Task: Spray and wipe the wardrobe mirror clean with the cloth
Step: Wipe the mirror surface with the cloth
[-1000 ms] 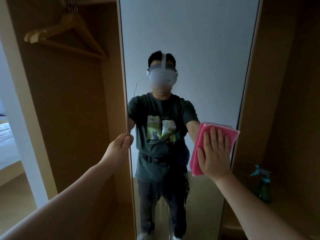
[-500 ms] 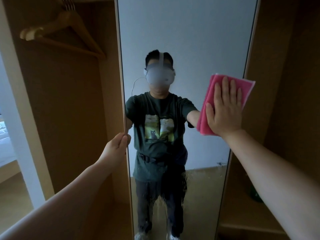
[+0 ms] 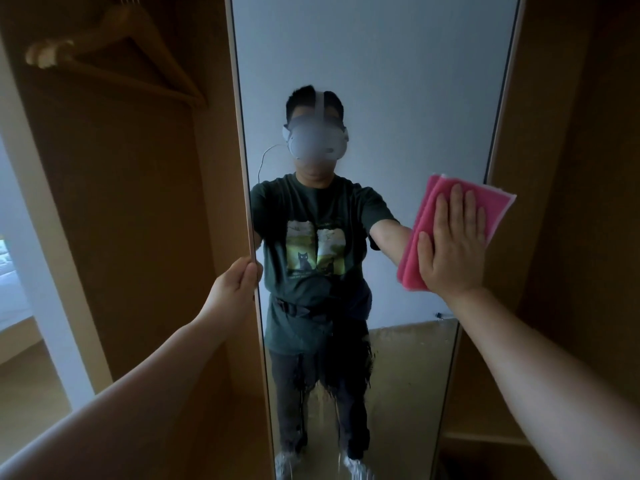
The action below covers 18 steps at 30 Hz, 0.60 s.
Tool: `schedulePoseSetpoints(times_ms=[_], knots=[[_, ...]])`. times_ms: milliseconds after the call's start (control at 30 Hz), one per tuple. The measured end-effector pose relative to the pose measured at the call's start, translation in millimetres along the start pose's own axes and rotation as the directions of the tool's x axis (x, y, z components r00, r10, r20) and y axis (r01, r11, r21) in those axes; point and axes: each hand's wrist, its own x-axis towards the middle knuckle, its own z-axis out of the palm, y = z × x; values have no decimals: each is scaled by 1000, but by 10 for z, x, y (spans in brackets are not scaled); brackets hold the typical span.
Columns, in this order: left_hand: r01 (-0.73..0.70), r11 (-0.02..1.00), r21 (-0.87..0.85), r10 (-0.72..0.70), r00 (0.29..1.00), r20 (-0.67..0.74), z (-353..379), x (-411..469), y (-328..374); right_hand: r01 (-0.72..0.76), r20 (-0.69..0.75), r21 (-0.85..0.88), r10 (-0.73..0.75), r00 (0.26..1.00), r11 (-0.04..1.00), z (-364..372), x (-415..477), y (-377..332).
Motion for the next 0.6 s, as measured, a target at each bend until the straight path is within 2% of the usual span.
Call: schedulePoseSetpoints(times_ms=[333,600], knots=[[-12,1000,3,12,1000,6,1,-7,2,-87,100,22,84,991,996,209,-797,-93],[-15,1000,-24,14,999,-44,34,-37,16,-75,122,4,74,990,997,164,-837,-108]])
